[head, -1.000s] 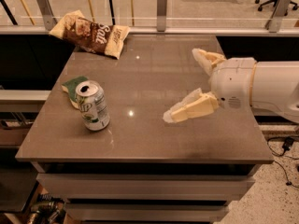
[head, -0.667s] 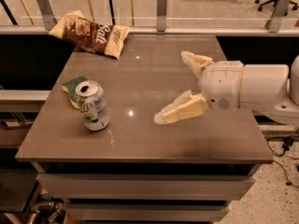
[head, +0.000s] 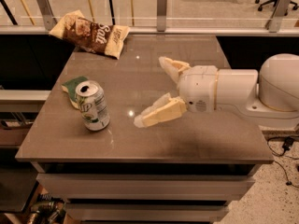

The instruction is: Move 7up can near brown chip bag

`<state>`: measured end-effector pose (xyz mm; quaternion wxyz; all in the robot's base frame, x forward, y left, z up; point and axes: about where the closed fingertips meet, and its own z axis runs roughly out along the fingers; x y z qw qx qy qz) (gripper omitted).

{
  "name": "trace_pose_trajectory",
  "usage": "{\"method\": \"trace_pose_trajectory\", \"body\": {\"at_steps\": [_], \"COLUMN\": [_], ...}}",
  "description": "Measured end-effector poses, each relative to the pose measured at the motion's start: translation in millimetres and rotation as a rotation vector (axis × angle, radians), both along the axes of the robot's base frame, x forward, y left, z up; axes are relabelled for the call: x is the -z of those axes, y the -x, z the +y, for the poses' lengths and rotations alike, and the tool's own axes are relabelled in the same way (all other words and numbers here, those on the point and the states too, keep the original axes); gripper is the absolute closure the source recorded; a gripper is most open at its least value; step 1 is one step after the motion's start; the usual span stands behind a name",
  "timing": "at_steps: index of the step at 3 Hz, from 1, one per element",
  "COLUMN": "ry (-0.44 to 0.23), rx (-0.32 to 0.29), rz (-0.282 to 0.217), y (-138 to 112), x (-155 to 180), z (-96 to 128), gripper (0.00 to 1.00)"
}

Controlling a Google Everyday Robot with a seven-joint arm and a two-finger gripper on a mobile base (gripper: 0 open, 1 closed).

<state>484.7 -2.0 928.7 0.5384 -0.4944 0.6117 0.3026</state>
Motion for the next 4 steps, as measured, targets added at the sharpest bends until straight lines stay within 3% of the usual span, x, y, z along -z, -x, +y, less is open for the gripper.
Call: {"method": "trace_pose_trajectory", "body": {"at_steps": [1,2,4], "ry": [-0.052,-0.107,-0.139], "rx": [0.001,0.041,0.103], "rz": [0.029,0.060,0.104], "y": [0.5,-0.3,-3.1], "x": [1.2,0.4,3.3], "z": [21.9,40.3,75.6], "gripper": [0.00,0.00,0.00]}}
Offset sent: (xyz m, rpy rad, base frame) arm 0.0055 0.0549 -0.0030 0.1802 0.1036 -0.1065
